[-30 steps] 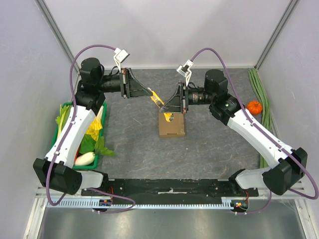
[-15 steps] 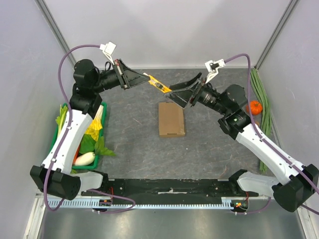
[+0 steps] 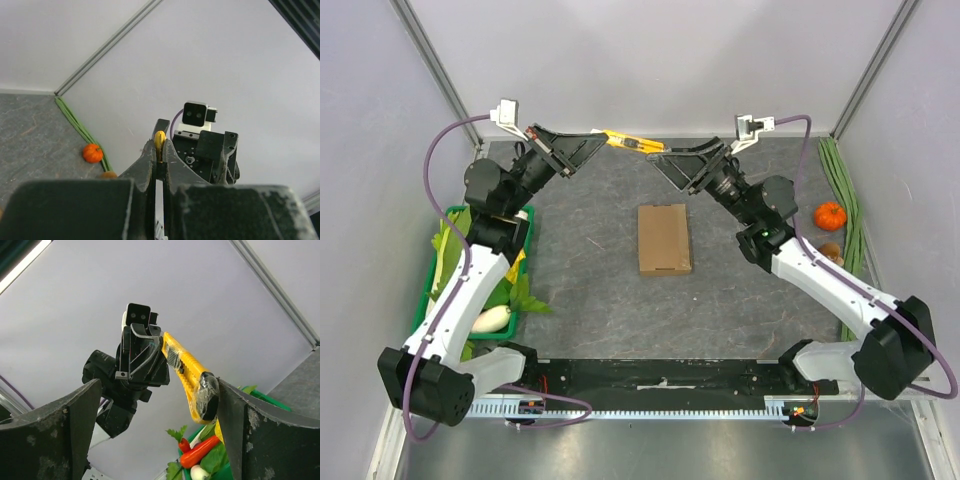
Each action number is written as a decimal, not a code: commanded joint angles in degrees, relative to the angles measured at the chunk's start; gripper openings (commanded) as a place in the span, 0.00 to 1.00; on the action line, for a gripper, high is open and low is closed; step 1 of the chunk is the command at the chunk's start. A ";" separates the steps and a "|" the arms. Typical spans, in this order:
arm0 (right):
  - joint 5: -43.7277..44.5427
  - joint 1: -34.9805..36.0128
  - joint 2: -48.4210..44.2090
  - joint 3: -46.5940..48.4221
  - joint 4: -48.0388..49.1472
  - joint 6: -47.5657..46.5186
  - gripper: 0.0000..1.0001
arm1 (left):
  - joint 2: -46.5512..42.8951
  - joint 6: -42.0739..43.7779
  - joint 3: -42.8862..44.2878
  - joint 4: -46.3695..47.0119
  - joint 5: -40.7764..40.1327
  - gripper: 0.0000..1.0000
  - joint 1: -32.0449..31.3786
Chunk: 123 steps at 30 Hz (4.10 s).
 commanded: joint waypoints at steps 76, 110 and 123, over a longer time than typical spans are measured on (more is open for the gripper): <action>15.32 4.08 -2.10 11.51 -39.65 -21.39 0.00 | -12.81 16.44 -10.01 -18.09 -12.81 0.82 -5.67; 43.55 4.00 2.28 -13.54 -33.19 -31.01 0.00 | 40.19 32.18 2.48 -33.46 -2.70 0.80 -8.22; 39.07 -2.77 13.18 -13.28 -22.10 -28.72 0.00 | 48.19 34.74 6.96 -37.93 -0.68 0.81 -8.13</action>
